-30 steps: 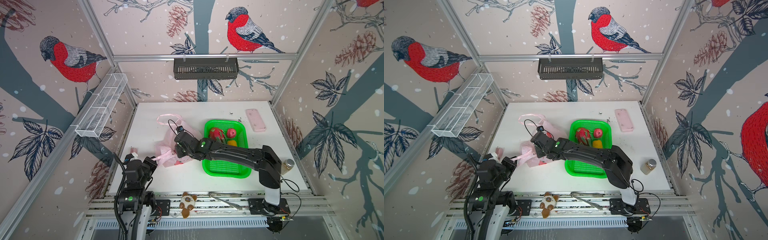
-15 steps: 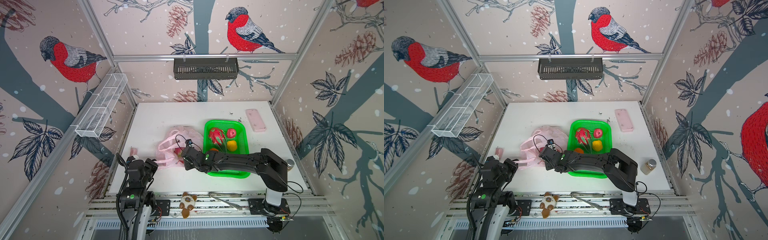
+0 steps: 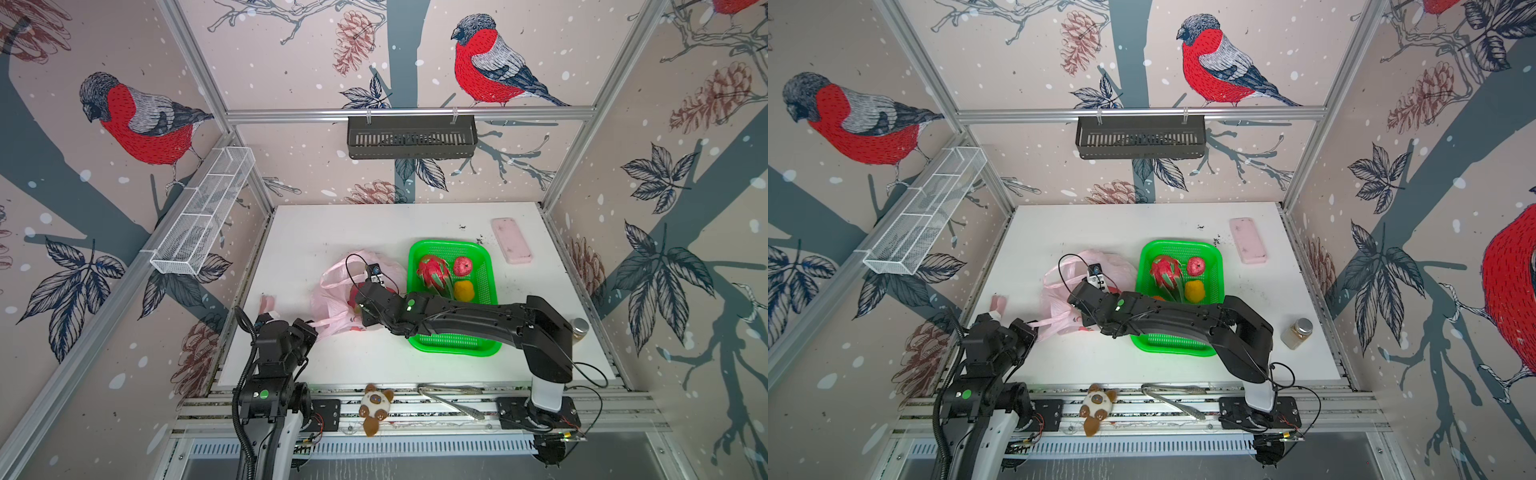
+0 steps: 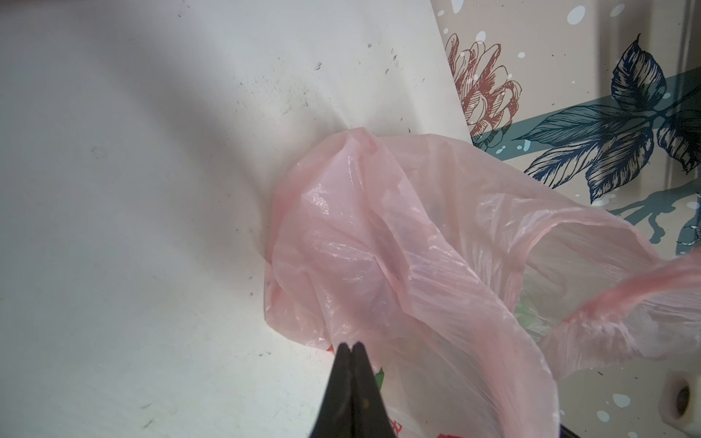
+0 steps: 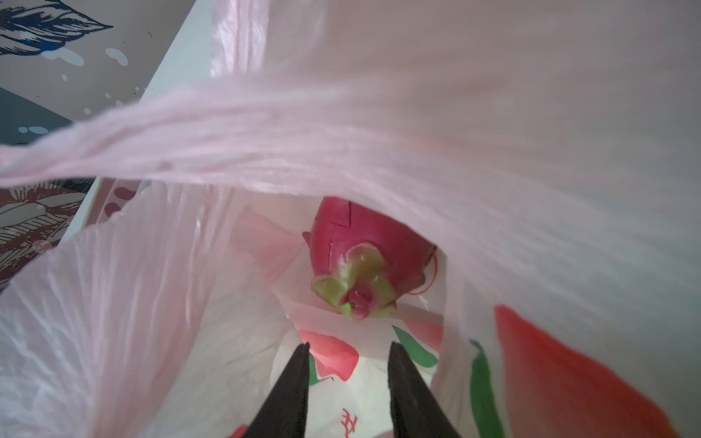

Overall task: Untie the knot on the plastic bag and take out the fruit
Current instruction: 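Move the right gripper back into the bag opening toward the dragon fruit, then lower the right gripper around the dragon fruit inside the pink bag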

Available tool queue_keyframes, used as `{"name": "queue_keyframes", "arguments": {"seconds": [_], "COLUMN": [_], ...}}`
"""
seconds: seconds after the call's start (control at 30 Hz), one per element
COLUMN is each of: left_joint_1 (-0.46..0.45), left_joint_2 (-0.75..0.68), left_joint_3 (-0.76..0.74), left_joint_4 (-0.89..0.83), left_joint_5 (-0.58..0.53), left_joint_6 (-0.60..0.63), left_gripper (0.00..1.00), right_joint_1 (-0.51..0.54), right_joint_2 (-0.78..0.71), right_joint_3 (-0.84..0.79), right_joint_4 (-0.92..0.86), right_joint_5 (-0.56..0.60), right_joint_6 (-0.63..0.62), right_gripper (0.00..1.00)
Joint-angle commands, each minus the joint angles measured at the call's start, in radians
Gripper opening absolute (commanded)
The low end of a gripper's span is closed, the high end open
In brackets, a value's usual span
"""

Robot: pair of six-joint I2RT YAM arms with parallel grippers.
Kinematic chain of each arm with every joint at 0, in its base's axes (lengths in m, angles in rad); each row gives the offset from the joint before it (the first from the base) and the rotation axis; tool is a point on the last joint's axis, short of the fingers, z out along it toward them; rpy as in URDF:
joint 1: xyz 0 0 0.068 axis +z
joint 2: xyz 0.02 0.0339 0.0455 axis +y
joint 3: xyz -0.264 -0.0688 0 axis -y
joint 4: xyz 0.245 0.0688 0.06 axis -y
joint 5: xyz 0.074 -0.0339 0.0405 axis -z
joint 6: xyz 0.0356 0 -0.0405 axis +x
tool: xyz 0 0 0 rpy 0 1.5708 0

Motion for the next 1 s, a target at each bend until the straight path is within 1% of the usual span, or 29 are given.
{"name": "queue_keyframes", "arguments": {"seconds": [0.0, 0.2, 0.4, 0.97], "left_joint_1": [-0.005, -0.016, -0.020, -0.029], "left_joint_2": [-0.003, -0.012, -0.024, -0.028], "left_joint_3": [-0.003, -0.012, -0.023, -0.022], "left_joint_4": [-0.011, -0.006, -0.004, -0.007], "left_joint_5": [0.013, 0.018, 0.020, 0.020], "left_joint_6": [-0.001, -0.001, -0.003, -0.001], "left_gripper": [0.00, 0.00, 0.00, 0.00], "right_joint_1": [0.000, -0.009, -0.020, -0.060], "right_joint_2": [0.028, 0.081, 0.113, 0.205], "right_joint_3": [0.044, 0.134, 0.187, 0.276], "right_joint_4": [-0.027, -0.069, -0.128, -0.173], "right_joint_5": [0.031, 0.035, 0.048, 0.004], "right_joint_6": [0.009, 0.004, 0.010, 0.012], "right_gripper": [0.38, 0.40, 0.50, 0.92]}}
